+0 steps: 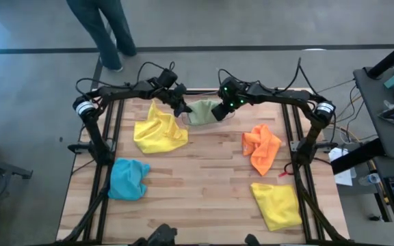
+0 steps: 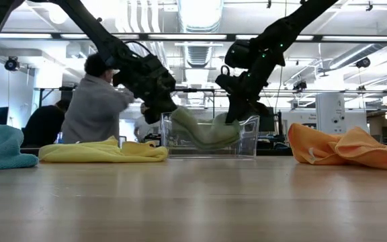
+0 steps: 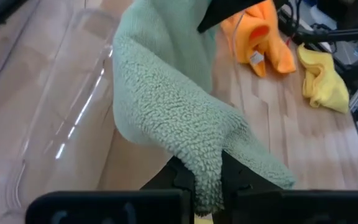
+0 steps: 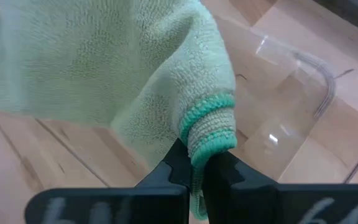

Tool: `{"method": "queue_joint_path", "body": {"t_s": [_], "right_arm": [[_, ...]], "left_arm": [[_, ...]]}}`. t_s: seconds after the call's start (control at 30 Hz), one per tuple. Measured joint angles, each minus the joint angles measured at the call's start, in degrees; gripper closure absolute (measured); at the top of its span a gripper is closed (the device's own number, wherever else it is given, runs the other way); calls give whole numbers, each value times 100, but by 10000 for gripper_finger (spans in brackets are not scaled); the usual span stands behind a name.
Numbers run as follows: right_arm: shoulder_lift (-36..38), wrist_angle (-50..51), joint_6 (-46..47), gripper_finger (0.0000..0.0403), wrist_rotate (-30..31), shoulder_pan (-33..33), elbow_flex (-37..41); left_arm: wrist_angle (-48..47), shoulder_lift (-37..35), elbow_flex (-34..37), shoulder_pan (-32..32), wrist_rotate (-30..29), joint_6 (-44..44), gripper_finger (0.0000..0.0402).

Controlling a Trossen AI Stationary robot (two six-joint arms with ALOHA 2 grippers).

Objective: Fold microfiber towels
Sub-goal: Put the light green microfiber cloth into the transparent bin

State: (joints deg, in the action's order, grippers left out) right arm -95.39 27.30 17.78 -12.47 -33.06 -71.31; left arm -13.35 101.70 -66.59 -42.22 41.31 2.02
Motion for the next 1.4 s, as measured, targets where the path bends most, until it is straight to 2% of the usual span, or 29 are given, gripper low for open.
{"method": "queue_joint_path", "body": {"t_s": [0.17,0.33,0.53,0.77,0.9,1.07,1.4], "right_arm": [[2,10,-48,391,42,0,0],[4,147,-174,376,58,0,1],[4,328,-324,305,505,0,7],[4,355,-300,222,578,-29,-11],[4,396,-382,197,729,-37,-74],[4,420,-631,189,1127,-35,-183],[40,429,-884,189,1128,-24,-281]], "left_arm": [[34,60,-12,-47,-85,74,396],[56,65,-48,-52,-220,162,353],[77,53,-74,-52,-564,345,290],[70,47,-83,-48,-701,456,241],[43,47,-122,-48,-924,460,234],[13,11,-155,-49,-1483,492,233],[-60,-340,-142,-54,-1639,786,233]]}}
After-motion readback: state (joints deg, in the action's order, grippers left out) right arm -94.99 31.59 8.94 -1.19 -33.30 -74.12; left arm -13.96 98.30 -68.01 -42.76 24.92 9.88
